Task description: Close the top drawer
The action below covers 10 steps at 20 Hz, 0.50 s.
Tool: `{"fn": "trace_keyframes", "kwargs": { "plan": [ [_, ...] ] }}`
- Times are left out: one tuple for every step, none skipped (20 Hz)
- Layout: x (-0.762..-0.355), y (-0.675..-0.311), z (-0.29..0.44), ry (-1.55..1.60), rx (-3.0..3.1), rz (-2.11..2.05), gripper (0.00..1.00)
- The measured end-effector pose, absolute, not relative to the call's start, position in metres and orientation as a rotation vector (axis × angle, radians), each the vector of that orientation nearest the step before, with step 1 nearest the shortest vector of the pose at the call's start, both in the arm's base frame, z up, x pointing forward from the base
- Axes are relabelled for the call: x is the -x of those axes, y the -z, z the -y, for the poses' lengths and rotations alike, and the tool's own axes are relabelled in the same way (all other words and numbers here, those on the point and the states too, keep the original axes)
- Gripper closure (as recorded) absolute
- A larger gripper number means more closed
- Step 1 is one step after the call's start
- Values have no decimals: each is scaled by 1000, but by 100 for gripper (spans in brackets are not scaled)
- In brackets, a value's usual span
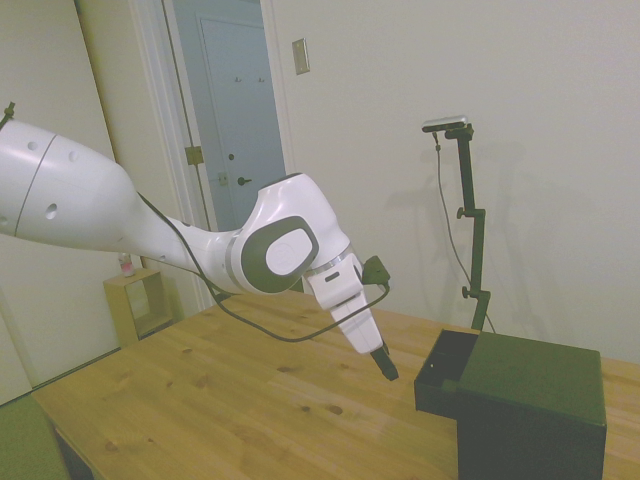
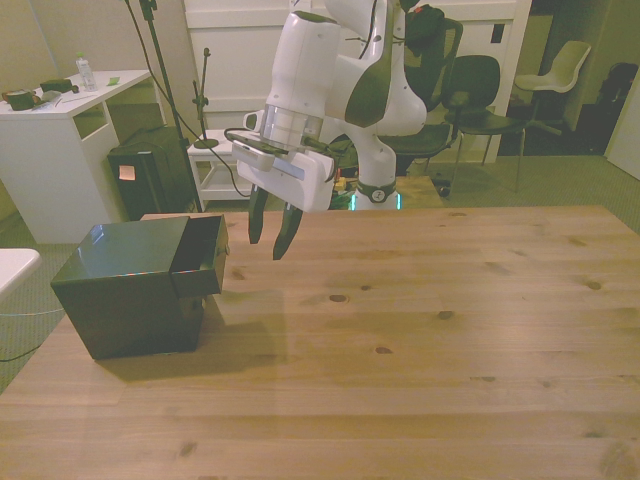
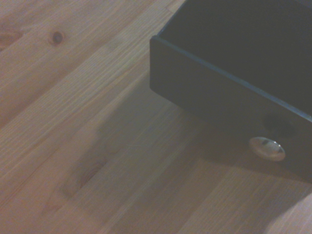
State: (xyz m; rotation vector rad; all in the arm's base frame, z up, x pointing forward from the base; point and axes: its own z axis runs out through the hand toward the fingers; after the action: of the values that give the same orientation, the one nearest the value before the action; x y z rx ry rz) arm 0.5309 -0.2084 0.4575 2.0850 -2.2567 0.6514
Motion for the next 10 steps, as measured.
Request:
{"fn": "trace_keyframes", "kwargs": {
  "plan": [
    [-531, -458, 209, -657, -2070, 2263, 100],
    [-530, -458, 211, -661, -2056, 2272, 100],
    [-530, -458, 212, -664, -2046, 2280, 100],
    [-529, -458, 213, -668, -2033, 2284, 100],
    [-529, -458, 215, -676, -2020, 2284, 100],
    [-528, -458, 217, -682, -2003, 2287, 100],
    [-527, -457, 219, -685, -1987, 2290, 100],
    [-526, -457, 221, -689, -1970, 2291, 100],
    [-525, -456, 223, -691, -1955, 2295, 100],
    [-524, -455, 225, -695, -1936, 2298, 100]
  ]
}}
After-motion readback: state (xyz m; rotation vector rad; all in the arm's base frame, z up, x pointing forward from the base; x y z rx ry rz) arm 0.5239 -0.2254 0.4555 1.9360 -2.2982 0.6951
